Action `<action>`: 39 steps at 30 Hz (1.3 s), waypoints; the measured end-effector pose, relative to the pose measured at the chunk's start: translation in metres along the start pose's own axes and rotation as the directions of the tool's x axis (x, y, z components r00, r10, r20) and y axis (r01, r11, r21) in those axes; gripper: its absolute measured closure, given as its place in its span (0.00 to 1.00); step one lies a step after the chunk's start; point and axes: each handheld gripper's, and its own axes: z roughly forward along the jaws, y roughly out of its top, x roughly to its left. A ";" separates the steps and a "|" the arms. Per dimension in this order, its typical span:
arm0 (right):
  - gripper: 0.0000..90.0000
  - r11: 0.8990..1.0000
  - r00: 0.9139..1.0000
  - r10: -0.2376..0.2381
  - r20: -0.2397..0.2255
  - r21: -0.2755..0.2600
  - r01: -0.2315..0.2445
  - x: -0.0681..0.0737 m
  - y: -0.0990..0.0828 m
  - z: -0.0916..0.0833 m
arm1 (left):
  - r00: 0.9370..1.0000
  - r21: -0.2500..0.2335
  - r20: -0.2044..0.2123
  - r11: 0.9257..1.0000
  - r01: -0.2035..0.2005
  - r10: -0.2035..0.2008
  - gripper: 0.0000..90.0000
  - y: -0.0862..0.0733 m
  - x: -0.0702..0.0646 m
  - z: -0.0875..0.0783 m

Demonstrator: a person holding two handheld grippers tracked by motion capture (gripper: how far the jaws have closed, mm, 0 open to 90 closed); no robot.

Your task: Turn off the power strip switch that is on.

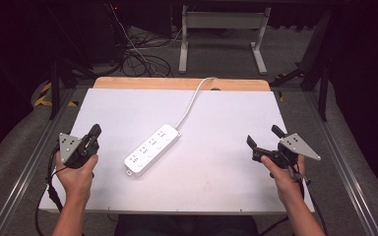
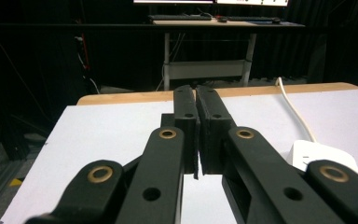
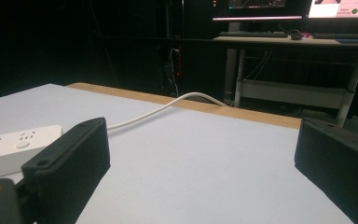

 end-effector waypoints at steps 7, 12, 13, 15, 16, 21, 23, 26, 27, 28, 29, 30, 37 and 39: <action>0.04 1.000 1.000 0.005 0.001 -0.006 -0.005 0.000 0.001 -0.002 | 1.000 0.025 -0.011 1.000 -0.002 0.002 0.62 0.000 -0.001 0.004; 0.04 1.000 1.000 0.004 0.006 -0.011 -0.004 0.001 0.002 -0.003 | 0.998 0.025 0.047 0.999 -0.041 0.040 0.23 -0.002 -0.001 0.006; 0.04 1.000 1.000 0.004 0.004 -0.012 -0.004 0.001 0.002 -0.003 | 0.998 0.024 0.052 0.999 -0.043 0.042 0.19 -0.002 -0.001 0.006; 0.04 1.000 1.000 0.004 0.005 -0.009 -0.004 0.001 0.001 -0.002 | 0.998 0.025 0.056 0.999 -0.044 0.042 0.15 -0.002 -0.002 0.007; 0.04 1.000 1.000 0.007 0.004 -0.008 -0.007 0.001 0.001 -0.002 | 0.998 0.026 0.055 0.999 -0.044 0.042 0.12 -0.002 -0.002 0.007; 0.04 1.000 1.000 0.009 0.008 -0.009 -0.009 0.001 0.001 -0.002 | 0.999 0.019 0.042 0.999 -0.031 0.030 0.03 -0.002 -0.002 0.006; 0.04 1.000 1.000 0.008 0.007 -0.009 -0.008 0.001 0.001 -0.003 | 0.999 0.017 0.038 0.999 -0.030 0.030 0.03 -0.001 -0.002 0.006; 0.04 1.000 1.000 0.004 0.007 -0.010 -0.004 0.001 0.001 -0.003 | 0.998 0.016 0.048 0.999 -0.033 0.032 0.03 -0.002 -0.003 0.006; 0.04 1.000 1.000 0.004 0.007 -0.010 -0.004 0.001 0.001 -0.003 | 0.998 0.019 0.049 0.999 -0.036 0.035 0.03 -0.002 -0.003 0.006; 0.04 1.000 1.000 0.005 0.007 -0.010 -0.004 0.001 0.002 -0.003 | 0.998 0.021 0.051 0.999 -0.038 0.037 0.03 -0.002 -0.003 0.006; 0.04 1.000 1.000 0.005 0.007 -0.010 -0.005 0.001 0.002 -0.003 | 0.998 0.022 0.052 0.999 -0.036 0.035 0.03 -0.002 -0.004 0.006; 0.04 1.000 1.000 0.004 0.006 -0.010 -0.004 0.001 0.002 -0.003 | 0.998 0.019 0.056 0.999 -0.038 0.037 0.03 -0.001 -0.005 0.006; 0.04 1.000 1.000 0.003 -0.006 -0.002 -0.003 0.001 0.000 0.001 | 0.997 0.010 0.063 0.999 -0.045 0.044 0.04 0.000 -0.007 0.007; 0.04 1.000 1.000 -0.003 -0.004 -0.005 0.003 0.002 0.001 0.001 | 0.997 0.007 0.062 0.999 -0.040 0.040 0.04 0.000 -0.007 0.007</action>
